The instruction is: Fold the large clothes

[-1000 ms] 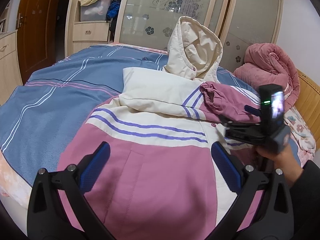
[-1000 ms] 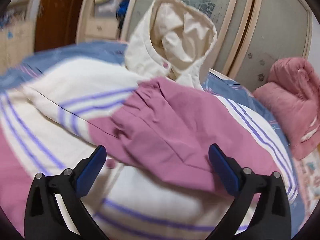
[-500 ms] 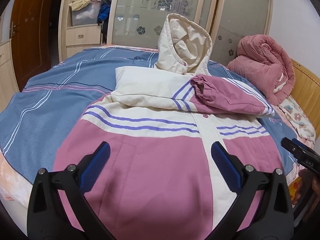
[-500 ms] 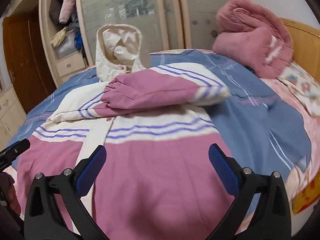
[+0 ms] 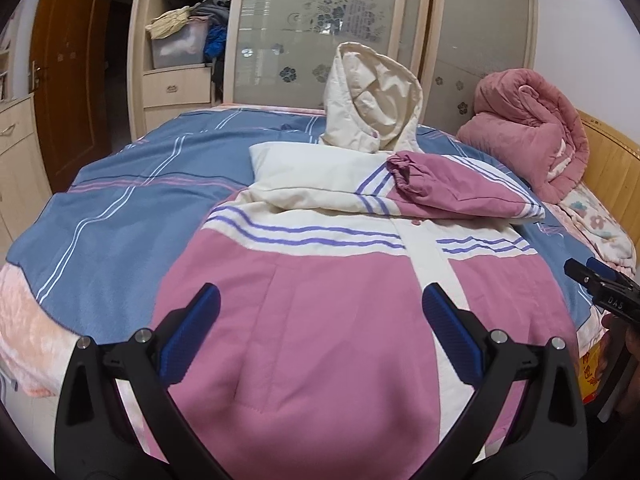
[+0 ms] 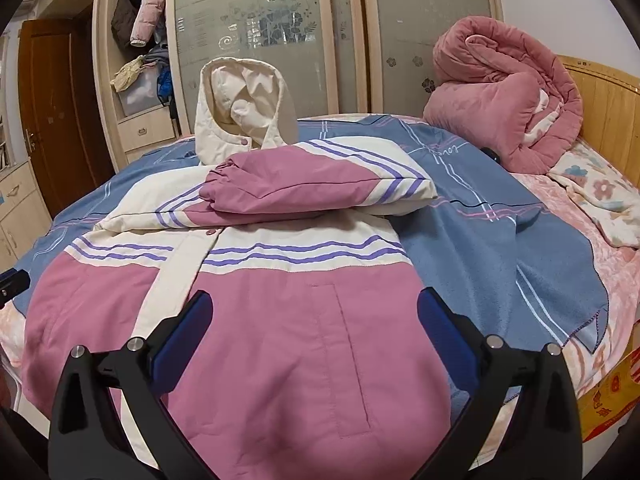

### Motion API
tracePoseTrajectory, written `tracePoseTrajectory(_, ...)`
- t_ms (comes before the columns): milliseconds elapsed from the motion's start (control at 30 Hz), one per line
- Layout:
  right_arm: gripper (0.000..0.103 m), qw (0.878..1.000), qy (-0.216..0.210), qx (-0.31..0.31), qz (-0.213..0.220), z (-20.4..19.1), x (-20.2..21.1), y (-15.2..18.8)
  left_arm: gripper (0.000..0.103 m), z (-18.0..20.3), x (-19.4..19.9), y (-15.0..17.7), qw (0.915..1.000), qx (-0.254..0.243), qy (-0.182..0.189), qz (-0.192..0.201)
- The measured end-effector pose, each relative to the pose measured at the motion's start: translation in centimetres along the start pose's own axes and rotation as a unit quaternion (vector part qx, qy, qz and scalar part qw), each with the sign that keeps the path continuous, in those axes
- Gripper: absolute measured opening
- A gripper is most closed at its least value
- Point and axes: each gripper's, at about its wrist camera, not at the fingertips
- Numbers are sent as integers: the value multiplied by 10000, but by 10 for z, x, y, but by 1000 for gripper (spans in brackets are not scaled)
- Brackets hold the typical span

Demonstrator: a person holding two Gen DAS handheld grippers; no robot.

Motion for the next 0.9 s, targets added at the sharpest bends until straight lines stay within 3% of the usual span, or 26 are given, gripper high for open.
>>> tracePoseTrajectory(900, 102, 10000, -18, -5, 35, -3, 6, 2, 101, 9, -11, 3, 9997, -191, -75, -129)
Point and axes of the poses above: each gripper's, at about its wrist camera, not at the fingertips, and x roughly against the way its jaws point, z to its right, y to its underside, and after that the axes turned 5 degrees about -z, right-handed
